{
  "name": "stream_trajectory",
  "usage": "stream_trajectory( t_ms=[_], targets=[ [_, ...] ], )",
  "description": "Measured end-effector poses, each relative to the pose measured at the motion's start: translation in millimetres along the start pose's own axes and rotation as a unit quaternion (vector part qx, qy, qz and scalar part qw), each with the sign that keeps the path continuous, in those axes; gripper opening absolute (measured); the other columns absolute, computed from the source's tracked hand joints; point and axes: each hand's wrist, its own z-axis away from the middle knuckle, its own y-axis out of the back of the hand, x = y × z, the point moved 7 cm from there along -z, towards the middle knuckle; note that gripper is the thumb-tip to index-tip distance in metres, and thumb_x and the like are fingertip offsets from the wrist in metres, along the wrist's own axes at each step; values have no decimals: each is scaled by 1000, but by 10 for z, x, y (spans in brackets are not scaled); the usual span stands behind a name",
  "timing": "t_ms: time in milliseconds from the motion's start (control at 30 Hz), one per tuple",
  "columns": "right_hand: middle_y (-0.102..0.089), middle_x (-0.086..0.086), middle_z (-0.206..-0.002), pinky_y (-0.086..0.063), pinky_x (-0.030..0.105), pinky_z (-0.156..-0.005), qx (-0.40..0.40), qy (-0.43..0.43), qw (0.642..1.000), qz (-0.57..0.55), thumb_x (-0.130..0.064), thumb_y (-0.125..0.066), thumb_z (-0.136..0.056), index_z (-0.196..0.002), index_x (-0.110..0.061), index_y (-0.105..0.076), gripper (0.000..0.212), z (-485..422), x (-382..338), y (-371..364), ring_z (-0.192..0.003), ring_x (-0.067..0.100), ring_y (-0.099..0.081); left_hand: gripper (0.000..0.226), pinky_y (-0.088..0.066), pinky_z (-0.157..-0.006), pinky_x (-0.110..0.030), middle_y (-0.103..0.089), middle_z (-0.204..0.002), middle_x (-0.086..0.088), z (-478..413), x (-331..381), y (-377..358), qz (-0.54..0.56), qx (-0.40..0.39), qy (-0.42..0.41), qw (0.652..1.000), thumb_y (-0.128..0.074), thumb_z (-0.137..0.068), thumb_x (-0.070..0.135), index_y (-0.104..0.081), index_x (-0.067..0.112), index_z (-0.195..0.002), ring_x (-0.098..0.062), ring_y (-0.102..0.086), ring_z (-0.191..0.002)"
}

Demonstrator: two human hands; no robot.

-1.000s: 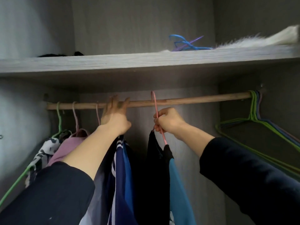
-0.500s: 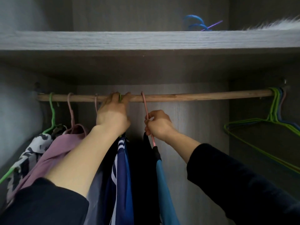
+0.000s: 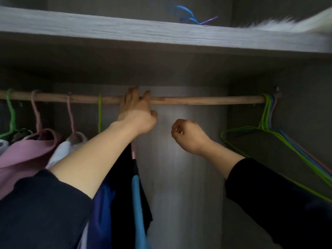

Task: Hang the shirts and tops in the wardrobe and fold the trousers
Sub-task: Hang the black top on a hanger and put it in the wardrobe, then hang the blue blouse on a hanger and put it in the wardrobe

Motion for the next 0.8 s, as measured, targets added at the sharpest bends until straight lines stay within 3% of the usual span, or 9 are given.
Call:
stream_trajectory(
  t_ms=[133, 267, 367, 467, 533, 667, 800],
  targets=[
    [-63, 8, -116, -53, 40, -85, 22, -26, 995, 99, -26, -52, -92, -121, -17, -57, 31, 177, 428, 420, -102, 30, -61, 66, 0, -118, -40, -10, -158, -12, -132, 641, -230, 30, -8, -61, 998, -47, -93, 32, -18, 22, -151, -28, -3, -146],
    [-60, 12, -113, -50, 39, -78, 57, -55, 972, 223, -24, -53, -89, -109, -12, -58, 24, 345, 852, 837, -105, 36, -59, 60, -1, -117, -42, -29, -153, -7, -255, 1125, -411, 29, 15, -107, 994, -43, -95, 33, -21, 24, -150, -27, -18, -143],
    [-54, 11, -119, -47, 37, -79, 80, -79, 935, 337, -24, -56, -88, -114, -9, -53, 30, 447, 1104, 1124, -114, 33, -53, 50, -9, -112, -40, -51, -134, -7, -305, 1263, -520, 23, 87, -139, 986, -32, -96, 36, -37, 22, -144, -33, -40, -123],
    [-49, 11, -129, -44, 38, -87, 73, -105, 890, 438, -22, -61, -85, -126, -9, -48, 45, 486, 1346, 1302, -121, 30, -46, 58, -17, -98, -40, -65, -108, -12, -348, 1257, -595, 51, 168, -138, 975, -21, -89, 42, -60, 16, -125, -37, -52, -100],
    [-50, 11, -130, -44, 38, -89, 56, -117, 865, 485, -19, -63, -85, -129, -10, -48, 47, 489, 1463, 1329, -121, 29, -47, 51, -17, -95, -40, -66, -102, -13, -374, 1250, -639, 52, 181, -139, 972, -27, -91, 39, -64, 15, -118, -38, -54, -96],
    [-57, 9, -122, -45, 36, -85, 44, -89, 836, 540, -7, -54, -88, -120, -10, -60, 32, 505, 1488, 1295, -115, 27, -52, 42, -18, -93, -39, -65, -103, -12, -380, 1240, -630, 44, 192, -144, 970, -36, -91, 35, -63, 16, -117, -38, -53, -97],
    [-62, 11, -115, -47, 36, -80, 38, -96, 845, 525, -8, -54, -88, -112, -8, -63, 25, 509, 1473, 1344, -111, 29, -55, 42, -18, -95, -39, -64, -104, -12, -375, 1228, -614, 53, 201, -139, 968, -35, -92, 35, -62, 17, -118, -38, -51, -99]
  ],
)
